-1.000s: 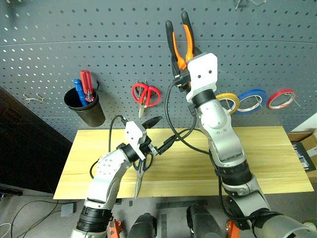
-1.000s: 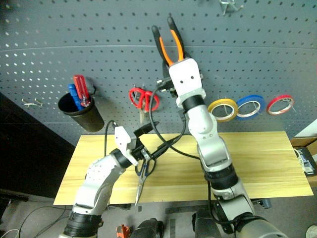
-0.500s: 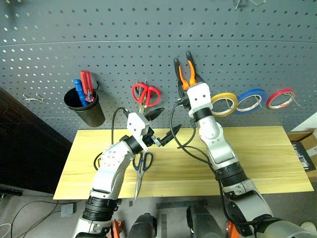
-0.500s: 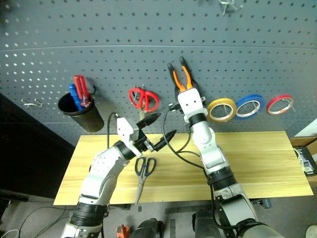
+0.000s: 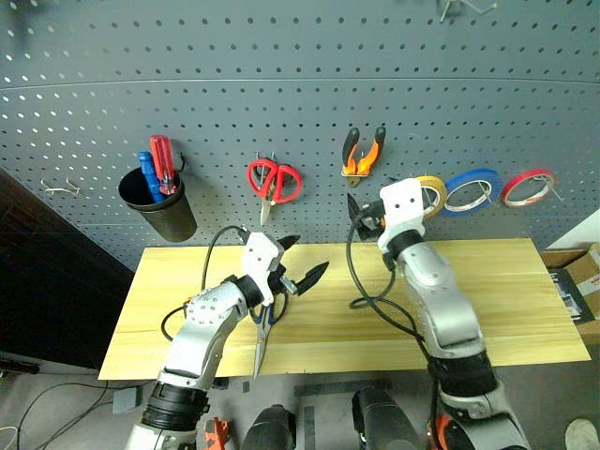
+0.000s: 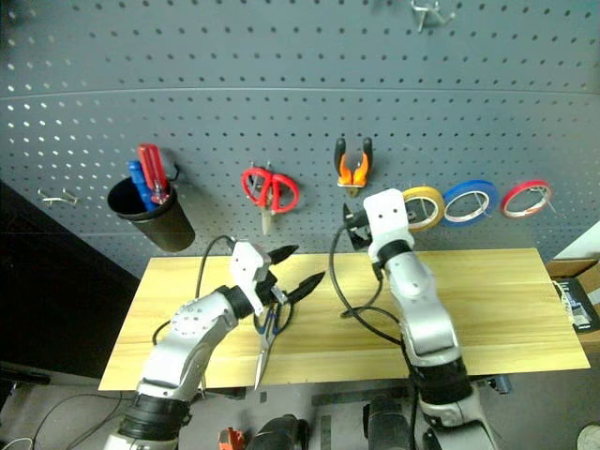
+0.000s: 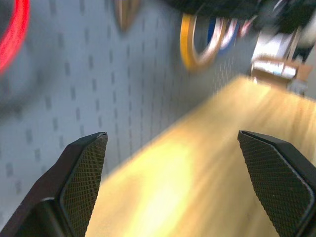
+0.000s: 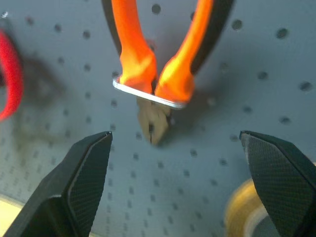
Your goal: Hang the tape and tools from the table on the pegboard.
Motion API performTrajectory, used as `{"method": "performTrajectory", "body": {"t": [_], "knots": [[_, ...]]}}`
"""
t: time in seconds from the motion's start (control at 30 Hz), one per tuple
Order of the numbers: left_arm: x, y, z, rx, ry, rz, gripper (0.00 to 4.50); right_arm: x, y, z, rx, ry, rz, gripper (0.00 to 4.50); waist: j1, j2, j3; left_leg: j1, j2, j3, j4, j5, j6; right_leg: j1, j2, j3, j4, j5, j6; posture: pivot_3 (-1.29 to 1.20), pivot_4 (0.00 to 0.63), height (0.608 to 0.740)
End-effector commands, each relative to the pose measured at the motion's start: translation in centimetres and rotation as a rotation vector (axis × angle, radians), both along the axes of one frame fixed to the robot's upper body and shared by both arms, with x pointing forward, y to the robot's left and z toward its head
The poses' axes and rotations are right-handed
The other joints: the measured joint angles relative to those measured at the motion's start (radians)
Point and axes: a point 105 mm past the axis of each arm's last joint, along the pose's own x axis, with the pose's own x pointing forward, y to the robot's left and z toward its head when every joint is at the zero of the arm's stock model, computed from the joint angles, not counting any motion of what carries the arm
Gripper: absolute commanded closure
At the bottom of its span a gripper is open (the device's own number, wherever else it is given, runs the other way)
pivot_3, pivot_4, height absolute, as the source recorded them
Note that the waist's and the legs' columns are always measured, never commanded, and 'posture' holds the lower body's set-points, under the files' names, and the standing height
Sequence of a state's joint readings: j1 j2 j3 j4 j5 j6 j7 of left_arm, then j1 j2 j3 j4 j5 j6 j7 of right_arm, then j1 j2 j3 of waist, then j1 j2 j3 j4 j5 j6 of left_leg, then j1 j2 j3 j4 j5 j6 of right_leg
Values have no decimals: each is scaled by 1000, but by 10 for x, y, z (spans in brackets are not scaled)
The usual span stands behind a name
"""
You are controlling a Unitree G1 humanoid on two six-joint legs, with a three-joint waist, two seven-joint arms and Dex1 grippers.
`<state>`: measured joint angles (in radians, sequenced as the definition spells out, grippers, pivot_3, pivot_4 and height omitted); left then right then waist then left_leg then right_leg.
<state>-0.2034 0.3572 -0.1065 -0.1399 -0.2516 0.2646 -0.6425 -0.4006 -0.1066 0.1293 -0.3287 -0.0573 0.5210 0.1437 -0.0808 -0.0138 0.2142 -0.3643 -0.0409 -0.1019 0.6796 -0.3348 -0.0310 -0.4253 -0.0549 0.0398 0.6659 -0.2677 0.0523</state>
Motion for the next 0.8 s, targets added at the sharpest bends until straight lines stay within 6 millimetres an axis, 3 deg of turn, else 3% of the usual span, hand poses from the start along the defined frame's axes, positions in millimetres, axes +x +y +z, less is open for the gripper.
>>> {"method": "performTrajectory", "body": {"t": [0.03,0.13,0.23,0.47,0.8], "knots": [[-8,16,-13,152,71,45,0,-29,6,0,32,103,161,36,0,0,0,0,0,0,0,0,0,0,0,0,0,0,0,-26,212,740],[-22,45,-46,337,230,151,0,-75,27,-20,38,319,466,36,-2,1,0,1,0,-1,-1,0,0,1,0,0,-1,0,0,-26,219,740],[-35,57,-61,375,339,205,0,-98,30,-29,12,416,576,36,1,1,1,1,0,-2,-1,-1,2,1,0,0,-1,0,0,-25,222,740],[-44,74,-97,389,591,379,0,-109,40,-34,-48,477,657,36,25,1,1,2,0,-5,0,-2,4,4,0,-3,0,0,0,-36,221,740],[-36,63,-127,377,740,457,0,-114,49,-31,-109,459,713,36,34,-1,0,1,-1,-4,0,0,1,3,-1,-3,-2,0,0,-45,215,740]]}}
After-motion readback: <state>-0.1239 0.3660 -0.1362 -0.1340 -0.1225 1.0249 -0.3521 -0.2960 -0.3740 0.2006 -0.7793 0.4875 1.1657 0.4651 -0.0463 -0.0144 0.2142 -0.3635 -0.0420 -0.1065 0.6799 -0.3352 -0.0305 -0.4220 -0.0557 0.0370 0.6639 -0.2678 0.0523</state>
